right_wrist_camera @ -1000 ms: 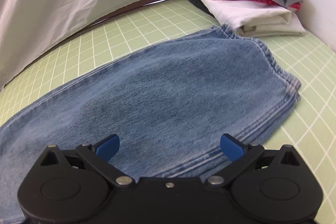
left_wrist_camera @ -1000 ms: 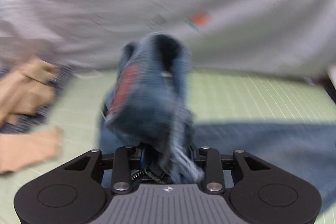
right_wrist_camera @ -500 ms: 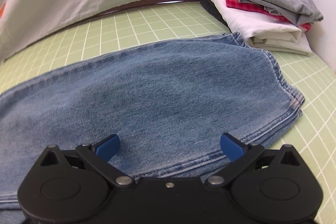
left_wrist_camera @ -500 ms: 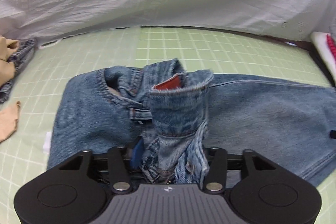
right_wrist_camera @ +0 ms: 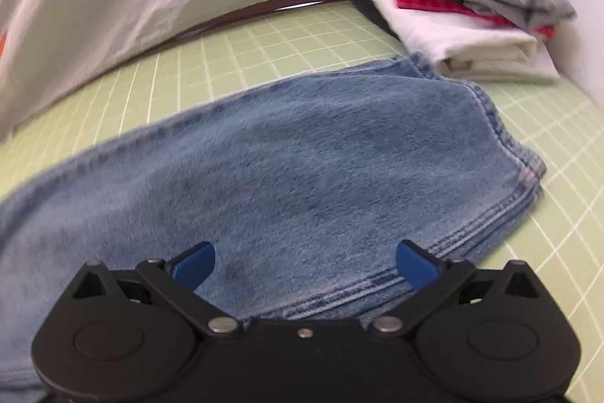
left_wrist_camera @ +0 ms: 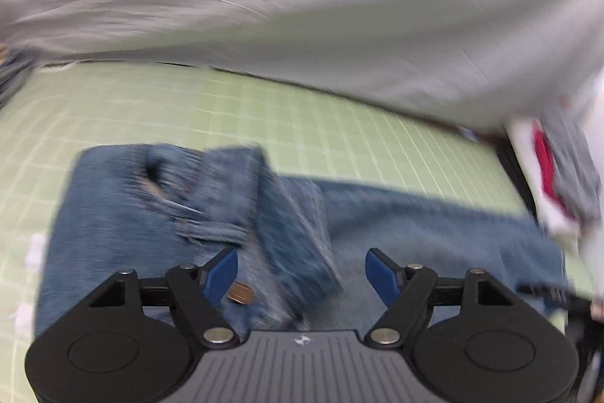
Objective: Fold clothes
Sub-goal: 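Lay the waistband over the legs and open the left gripper, then grasp the leg hem with the right gripper and fold it onto the waistband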
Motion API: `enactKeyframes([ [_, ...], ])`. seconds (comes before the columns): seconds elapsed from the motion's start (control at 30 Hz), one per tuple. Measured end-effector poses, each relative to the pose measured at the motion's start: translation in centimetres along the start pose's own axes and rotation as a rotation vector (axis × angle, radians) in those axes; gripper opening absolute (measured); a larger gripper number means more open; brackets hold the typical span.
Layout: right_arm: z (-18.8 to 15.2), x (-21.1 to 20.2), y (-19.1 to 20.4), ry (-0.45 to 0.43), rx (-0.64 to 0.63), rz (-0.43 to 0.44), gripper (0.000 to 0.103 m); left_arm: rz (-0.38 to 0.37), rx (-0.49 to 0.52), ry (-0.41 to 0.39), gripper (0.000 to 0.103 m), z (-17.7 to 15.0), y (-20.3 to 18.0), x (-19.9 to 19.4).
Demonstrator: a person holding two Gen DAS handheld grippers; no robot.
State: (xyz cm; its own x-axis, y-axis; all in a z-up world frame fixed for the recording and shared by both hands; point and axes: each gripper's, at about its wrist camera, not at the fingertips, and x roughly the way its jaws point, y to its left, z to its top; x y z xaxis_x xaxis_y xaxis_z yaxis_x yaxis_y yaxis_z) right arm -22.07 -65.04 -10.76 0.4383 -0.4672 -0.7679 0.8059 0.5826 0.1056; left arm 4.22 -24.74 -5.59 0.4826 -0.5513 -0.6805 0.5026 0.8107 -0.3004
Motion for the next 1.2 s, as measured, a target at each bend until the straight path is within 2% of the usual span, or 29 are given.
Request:
enactKeyframes([
  [0.1, 0.7, -0.8, -1.2, -0.047, 0.056, -0.014, 0.103, 0.111, -0.040, -0.031, 0.079, 0.7, 1.8, -0.5],
  [0.17, 1.6, -1.0, -2.1, -0.087, 0.055, -0.042, 0.103, 0.175, -0.058, -0.018, 0.079, 0.8, 2.8, -0.4],
  [0.23, 2.5, -1.0, -3.0, -0.116, 0.042, -0.072, 0.103, 0.201, -0.053, 0.011, 0.081, 0.6, 3.4, 0.3],
  [0.3, 3.3, -0.4, -4.1, -0.123, 0.023, -0.107, 0.103, 0.212, -0.028, 0.053, 0.087, 0.2, 3.4, 1.3],
  [0.4, 4.5, 1.0, -6.0, -0.111, 0.004, -0.137, 0.103, 0.260, 0.080, 0.122, 0.093, -0.8, 2.2, 3.0],
  [0.47, 5.1, 2.1, -7.1, -0.096, 0.006, -0.134, 0.103, 0.288, 0.141, 0.143, 0.102, -1.5, 1.2, 3.9],
  [0.57, 5.9, 3.5, -8.5, -0.085, 0.015, -0.121, 0.103, 0.335, 0.171, 0.167, 0.103, -1.9, 0.3, 4.9],
  [0.8, 6.4, 6.6, -9.4, -0.071, 0.010, -0.076, 0.103, 0.373, 0.147, 0.187, 0.103, -1.6, 0.3, 5.4],
  [1.07, 5.7, 6.7, -8.6, -0.106, 0.000, -0.077, 0.103, 0.390, 0.136, 0.181, 0.103, -1.6, 0.1, 5.5],
  [1.1, 5.8, 6.5, -8.6, -0.103, -0.006, -0.068, 0.101, 0.389, 0.135, 0.179, 0.103, -1.6, 0.2, 5.6],
  [1.13, 5.8, 6.4, -8.5, -0.104, -0.013, -0.057, 0.093, 0.387, 0.134, 0.177, 0.103, -1.6, 0.2, 5.6],
  [1.2, 6.0, 6.0, -8.4, -0.108, -0.022, -0.021, 0.063, 0.384, 0.136, 0.175, 0.103, -1.6, 0.3, 5.7],
])
